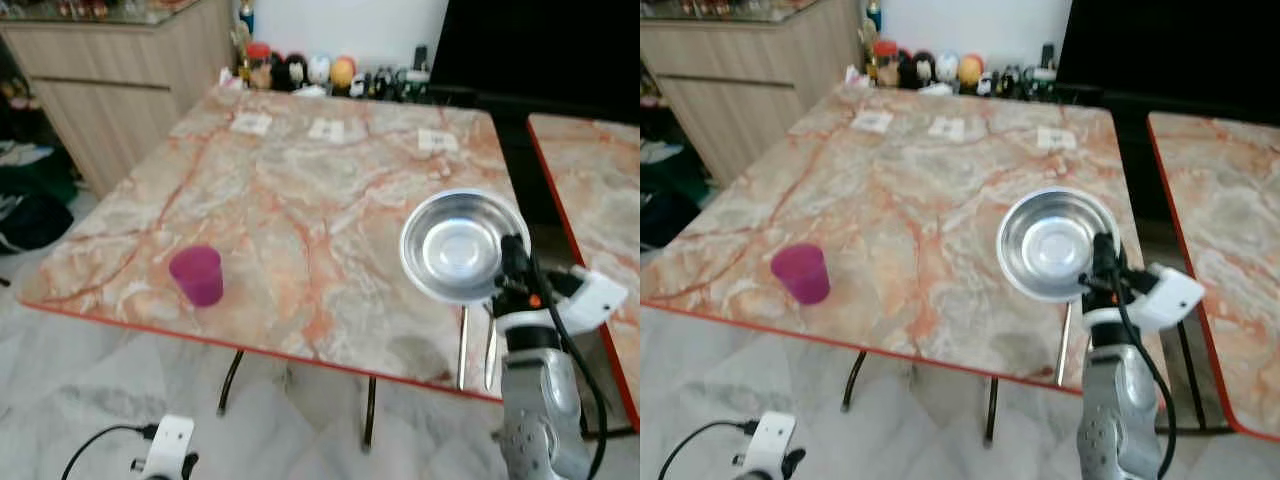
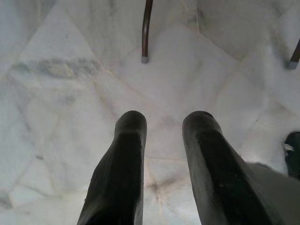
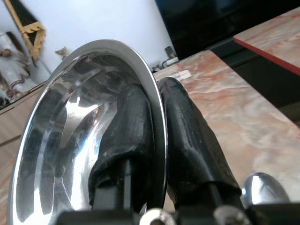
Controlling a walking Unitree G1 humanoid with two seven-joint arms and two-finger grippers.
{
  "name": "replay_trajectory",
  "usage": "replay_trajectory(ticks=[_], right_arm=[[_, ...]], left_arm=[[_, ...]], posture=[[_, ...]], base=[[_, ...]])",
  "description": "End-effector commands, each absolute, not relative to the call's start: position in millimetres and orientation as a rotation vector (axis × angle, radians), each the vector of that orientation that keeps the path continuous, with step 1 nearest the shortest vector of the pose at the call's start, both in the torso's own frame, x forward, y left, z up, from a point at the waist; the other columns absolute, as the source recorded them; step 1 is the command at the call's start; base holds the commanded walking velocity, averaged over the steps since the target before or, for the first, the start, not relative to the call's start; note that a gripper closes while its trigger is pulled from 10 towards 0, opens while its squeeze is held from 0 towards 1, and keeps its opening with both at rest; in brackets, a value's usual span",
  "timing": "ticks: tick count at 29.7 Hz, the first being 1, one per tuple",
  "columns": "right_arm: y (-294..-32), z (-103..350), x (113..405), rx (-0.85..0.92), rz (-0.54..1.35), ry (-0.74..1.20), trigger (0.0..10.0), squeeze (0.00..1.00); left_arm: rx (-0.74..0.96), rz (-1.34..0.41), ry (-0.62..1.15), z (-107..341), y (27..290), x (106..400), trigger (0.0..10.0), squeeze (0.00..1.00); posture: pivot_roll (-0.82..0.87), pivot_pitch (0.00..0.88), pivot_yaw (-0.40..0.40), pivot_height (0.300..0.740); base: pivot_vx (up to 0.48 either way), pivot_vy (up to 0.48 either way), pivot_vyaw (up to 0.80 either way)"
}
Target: Setting the table
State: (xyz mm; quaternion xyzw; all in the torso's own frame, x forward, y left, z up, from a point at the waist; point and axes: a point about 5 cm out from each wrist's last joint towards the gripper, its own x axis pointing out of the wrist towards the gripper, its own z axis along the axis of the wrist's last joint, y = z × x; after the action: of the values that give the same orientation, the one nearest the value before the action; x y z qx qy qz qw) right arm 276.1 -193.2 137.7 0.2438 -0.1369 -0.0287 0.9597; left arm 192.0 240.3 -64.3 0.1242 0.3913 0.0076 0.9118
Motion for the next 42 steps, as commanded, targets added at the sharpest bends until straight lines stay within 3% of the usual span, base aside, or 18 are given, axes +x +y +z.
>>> replay_trajectory(ticks=[1, 8, 42], right_arm=[[-186.6, 137.7, 277.6, 0.493, -0.048, -0.281, 10.0, 0.00], [-188.9, 131.2, 277.6, 0.472, -0.092, -0.243, 10.0, 0.00], [-194.6, 130.8, 277.8, 0.434, -0.125, -0.261, 10.0, 0.00]], left_arm=[[0.269, 0.020, 0.835, -67.5, 242.0, 186.0, 10.0, 0.00], [0.276, 0.019, 0.835, -66.9, 243.6, 186.4, 10.0, 0.00], [0.286, 0.023, 0.854, -67.2, 246.2, 185.6, 10.0, 0.00]], posture=[[0.07, 0.006, -0.014, 0.740], [0.06, 0.000, -0.008, 0.740], [0.06, 0.010, 0.000, 0.740]], base=[[0.000, -0.409, 0.00], [0.000, -0.409, -0.63], [0.000, -0.397, 0.00]])
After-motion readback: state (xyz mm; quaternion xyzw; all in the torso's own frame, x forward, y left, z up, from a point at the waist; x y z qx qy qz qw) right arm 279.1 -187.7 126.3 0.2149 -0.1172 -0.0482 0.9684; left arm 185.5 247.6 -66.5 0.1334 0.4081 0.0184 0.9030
